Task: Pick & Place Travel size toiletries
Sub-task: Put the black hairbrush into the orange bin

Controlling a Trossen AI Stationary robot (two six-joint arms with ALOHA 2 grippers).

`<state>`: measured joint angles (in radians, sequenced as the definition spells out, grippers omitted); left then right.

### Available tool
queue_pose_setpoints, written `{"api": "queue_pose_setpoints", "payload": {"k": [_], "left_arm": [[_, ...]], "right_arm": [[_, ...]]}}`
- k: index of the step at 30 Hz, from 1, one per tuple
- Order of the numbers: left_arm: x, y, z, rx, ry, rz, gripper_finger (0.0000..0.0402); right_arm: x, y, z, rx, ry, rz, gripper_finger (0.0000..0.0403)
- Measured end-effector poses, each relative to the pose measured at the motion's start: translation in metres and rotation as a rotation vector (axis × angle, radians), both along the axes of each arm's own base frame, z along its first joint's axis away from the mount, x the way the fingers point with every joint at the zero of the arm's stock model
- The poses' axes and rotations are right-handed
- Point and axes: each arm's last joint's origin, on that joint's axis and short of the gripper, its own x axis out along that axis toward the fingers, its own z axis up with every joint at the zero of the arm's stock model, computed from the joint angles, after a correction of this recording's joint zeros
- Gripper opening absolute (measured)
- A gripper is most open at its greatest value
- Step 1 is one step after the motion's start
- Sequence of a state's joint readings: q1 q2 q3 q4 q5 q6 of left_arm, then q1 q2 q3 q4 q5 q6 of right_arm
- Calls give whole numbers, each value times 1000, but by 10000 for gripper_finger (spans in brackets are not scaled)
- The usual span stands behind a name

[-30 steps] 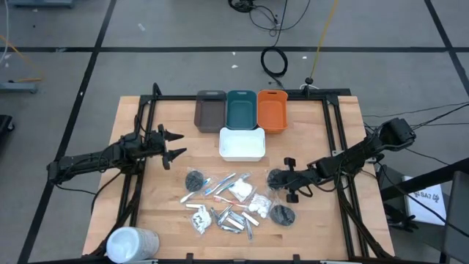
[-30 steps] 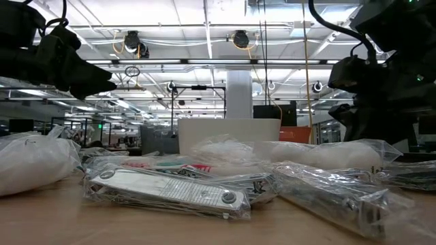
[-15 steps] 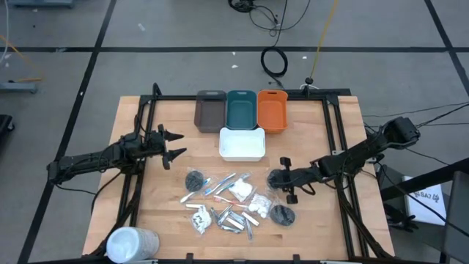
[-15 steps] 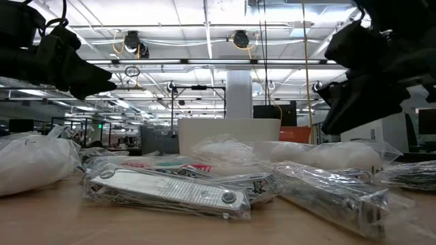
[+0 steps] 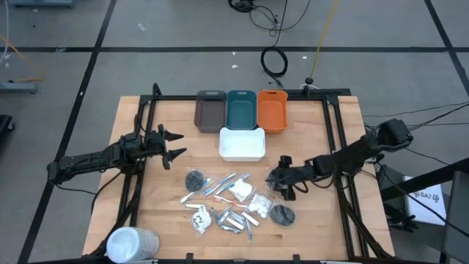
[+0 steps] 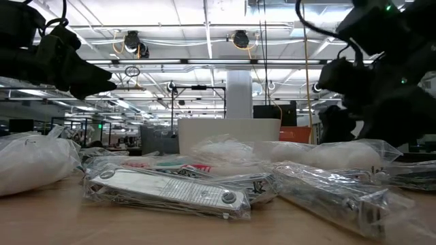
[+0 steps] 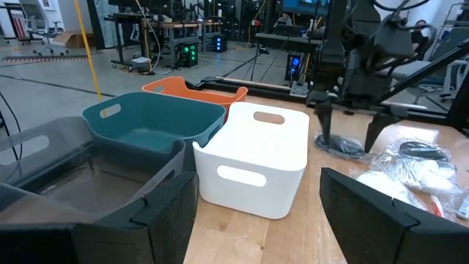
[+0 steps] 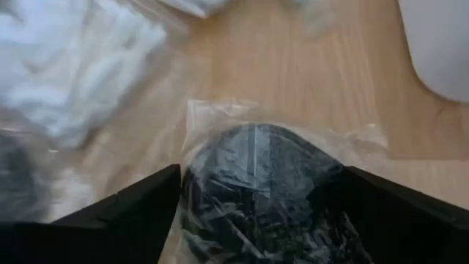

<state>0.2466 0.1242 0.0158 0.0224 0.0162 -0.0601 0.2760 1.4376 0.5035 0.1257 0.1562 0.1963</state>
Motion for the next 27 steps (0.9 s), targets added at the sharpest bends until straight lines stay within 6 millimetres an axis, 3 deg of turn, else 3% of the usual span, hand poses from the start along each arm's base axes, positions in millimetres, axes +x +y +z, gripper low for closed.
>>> {"api": "queue_pose_setpoints", "payload": {"k": [7, 20, 27], "left_arm": [[0, 0, 0, 0, 0, 0, 273], [0, 0, 0, 0, 0, 0, 274], [0, 0, 0, 0, -1, 0, 274]], "right_arm": [[4, -3, -13, -31, 47, -23, 349], [5, -2, -9, 3, 12, -10, 194], [7, -1, -7, 17, -25, -7, 137]]}}
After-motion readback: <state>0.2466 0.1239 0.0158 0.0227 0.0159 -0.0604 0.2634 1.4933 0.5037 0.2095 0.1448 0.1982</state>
